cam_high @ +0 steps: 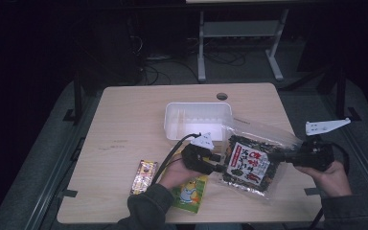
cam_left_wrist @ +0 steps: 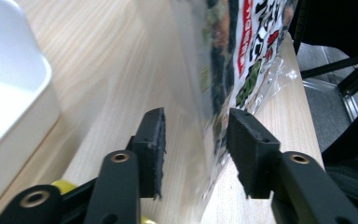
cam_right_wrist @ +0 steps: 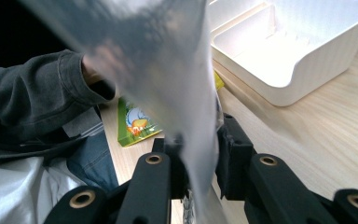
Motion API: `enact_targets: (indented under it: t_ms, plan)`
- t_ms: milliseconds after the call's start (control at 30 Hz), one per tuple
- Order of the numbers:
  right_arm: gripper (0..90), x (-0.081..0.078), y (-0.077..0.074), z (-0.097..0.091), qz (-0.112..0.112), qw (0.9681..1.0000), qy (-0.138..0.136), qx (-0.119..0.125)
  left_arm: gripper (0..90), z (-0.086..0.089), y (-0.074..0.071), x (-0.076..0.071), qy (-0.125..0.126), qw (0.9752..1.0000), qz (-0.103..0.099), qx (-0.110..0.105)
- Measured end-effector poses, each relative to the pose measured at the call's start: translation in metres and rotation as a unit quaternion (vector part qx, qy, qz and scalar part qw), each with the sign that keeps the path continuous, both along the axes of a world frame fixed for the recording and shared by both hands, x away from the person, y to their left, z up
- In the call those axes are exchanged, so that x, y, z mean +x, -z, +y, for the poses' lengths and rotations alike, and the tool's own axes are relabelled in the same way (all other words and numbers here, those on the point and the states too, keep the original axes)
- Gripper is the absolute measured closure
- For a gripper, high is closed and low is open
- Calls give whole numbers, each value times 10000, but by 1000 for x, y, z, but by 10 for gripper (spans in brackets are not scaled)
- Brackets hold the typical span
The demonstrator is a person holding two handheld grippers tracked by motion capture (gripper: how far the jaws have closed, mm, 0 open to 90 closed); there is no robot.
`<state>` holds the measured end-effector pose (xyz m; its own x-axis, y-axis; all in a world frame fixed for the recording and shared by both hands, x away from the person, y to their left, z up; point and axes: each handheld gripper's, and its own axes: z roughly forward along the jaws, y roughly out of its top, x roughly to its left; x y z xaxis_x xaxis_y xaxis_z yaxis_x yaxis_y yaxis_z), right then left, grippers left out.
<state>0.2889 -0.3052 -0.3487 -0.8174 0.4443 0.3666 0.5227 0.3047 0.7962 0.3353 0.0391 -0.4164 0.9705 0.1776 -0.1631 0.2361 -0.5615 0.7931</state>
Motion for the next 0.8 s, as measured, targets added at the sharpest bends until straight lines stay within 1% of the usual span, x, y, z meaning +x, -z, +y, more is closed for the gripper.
enact_targets:
  t_ms: [67, 133, 167, 200, 233, 267, 300, 367, 400, 433, 500, 567, 633, 667, 800]
  plan:
    - [760, -2, -3, -1, -42, 10000, 65, -29, 511, 5, -2, 0, -72, 9999, -44, 99]
    - [761, -5, -7, -3, -128, 9998, 124, -81, 482, 9, -5, -1, -139, 9997, -104, 153]
    - [762, -7, -10, -4, -184, 9996, 191, -110, 458, 12, -6, -2, -168, 9997, -112, 148]
    - [762, -7, -10, -4, -184, 9996, 191, -110, 458, 14, -6, -3, -184, 9996, -122, 166]
    - [763, -8, -12, -4, -227, 9993, 257, -144, 429, 16, -7, -5, -223, 9994, -163, 210]
    - [763, -8, -12, -4, -227, 9993, 257, -144, 429, 19, -8, -6, -266, 9993, -160, 222]
    - [763, -9, -16, -4, -276, 9990, 314, -152, 394, 22, -8, -7, -276, 9992, -148, 235]
    - [763, -9, -17, -4, -299, 9989, 337, -140, 386, 27, -9, -10, -364, 9988, -180, 270]
    - [763, -10, -18, -4, -335, 9987, 365, -142, 370, 29, -10, -11, -368, 9988, -177, 283]
    - [763, -9, -19, -4, -348, 9986, 375, -152, 362, 32, -10, -12, -372, 9989, -167, 251]
    - [763, -9, -24, -2, -420, 9979, 462, -175, 327, 38, -11, -16, -432, 9984, -208, 300]
    - [763, -8, -26, -1, -435, 9977, 479, -184, 317, 41, -12, -18, -456, 9983, -214, 310]
    - [763, -6, -31, 2, -506, 9971, 522, -208, 286, 46, -13, -21, -502, 9977, -263, 371]
    - [763, -5, -32, 3, -512, 9971, 529, -198, 275, 48, -13, -22, -525, 9976, -262, 366]
    - [763, -1, -37, 8, -574, 9966, 534, -238, 263, 61, -15, -27, -614, 9968, -306, 411]
